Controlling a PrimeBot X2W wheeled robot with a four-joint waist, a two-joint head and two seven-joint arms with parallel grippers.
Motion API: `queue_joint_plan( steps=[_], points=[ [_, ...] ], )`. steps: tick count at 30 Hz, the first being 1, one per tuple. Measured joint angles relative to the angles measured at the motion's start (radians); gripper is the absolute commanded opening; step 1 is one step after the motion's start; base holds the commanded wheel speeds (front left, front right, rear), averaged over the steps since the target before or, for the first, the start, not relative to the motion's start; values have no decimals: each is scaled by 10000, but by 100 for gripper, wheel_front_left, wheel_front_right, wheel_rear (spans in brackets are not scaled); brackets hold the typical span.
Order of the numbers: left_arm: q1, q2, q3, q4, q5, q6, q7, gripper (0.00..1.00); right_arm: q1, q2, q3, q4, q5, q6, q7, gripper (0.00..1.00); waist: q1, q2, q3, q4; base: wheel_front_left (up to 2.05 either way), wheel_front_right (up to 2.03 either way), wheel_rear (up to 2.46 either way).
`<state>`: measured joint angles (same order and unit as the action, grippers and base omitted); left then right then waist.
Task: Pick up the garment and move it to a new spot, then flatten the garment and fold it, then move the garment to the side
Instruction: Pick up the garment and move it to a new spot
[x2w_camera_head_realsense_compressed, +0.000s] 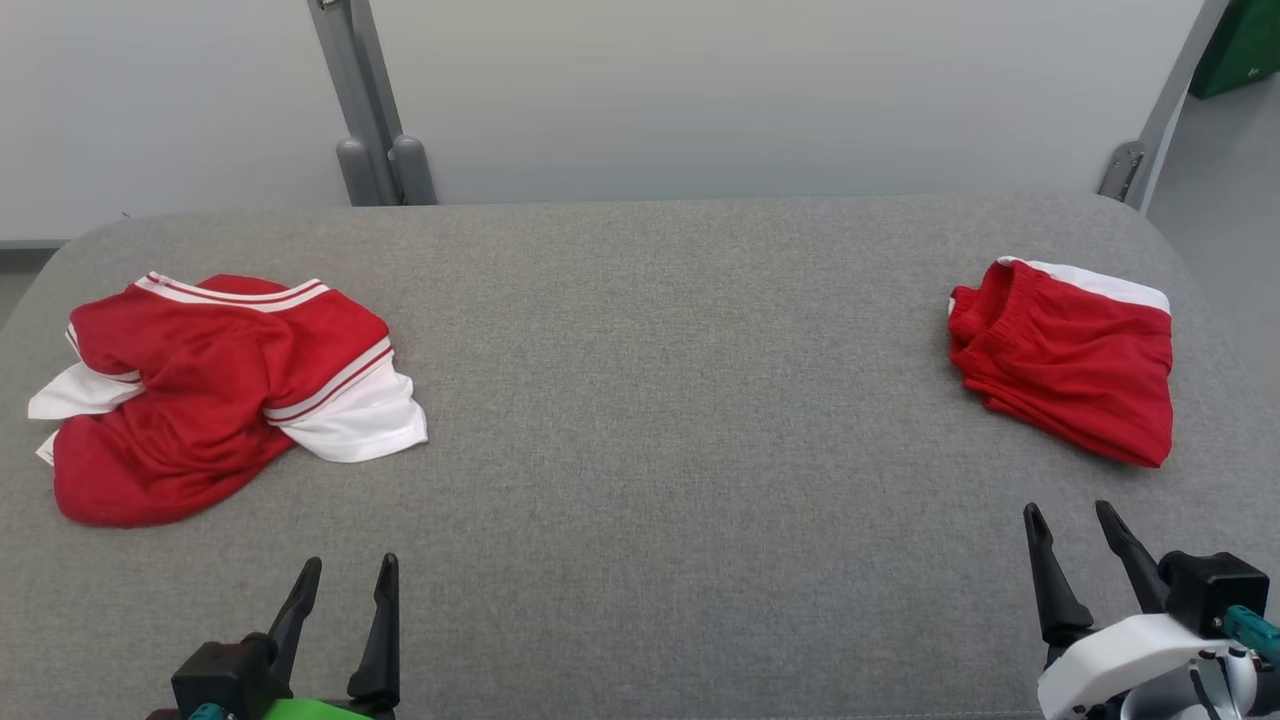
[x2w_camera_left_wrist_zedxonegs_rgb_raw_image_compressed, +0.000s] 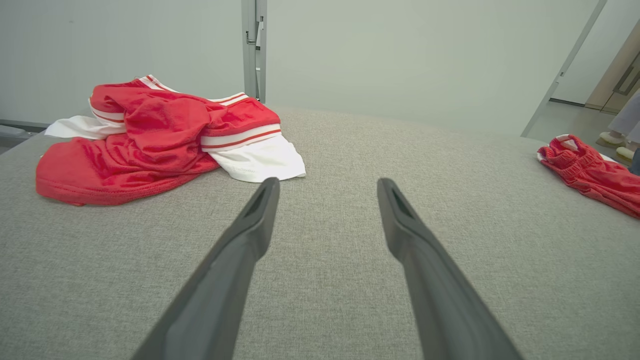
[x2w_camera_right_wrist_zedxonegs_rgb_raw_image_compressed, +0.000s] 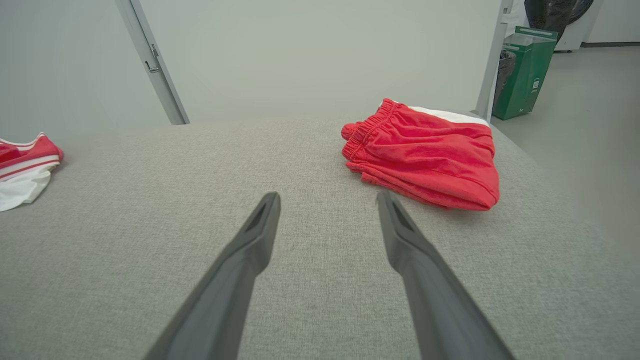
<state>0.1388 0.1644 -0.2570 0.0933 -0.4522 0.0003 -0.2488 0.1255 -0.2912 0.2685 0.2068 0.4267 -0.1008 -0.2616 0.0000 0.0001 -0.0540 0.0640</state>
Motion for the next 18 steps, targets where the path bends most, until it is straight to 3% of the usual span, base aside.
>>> queue_joint_plan(
  steps=[8,18],
  points=[
    [2,-150,23,-54,274,-92,0,100,394,13,-339,-537,-351,-71,0,100,0,0,21,297,0,0,0],
    [65,-217,376,-270,433,-73,0,100,477,236,-25,-819,-763,82,0,100,0,0,-26,1297,0,0,0]
  ],
)
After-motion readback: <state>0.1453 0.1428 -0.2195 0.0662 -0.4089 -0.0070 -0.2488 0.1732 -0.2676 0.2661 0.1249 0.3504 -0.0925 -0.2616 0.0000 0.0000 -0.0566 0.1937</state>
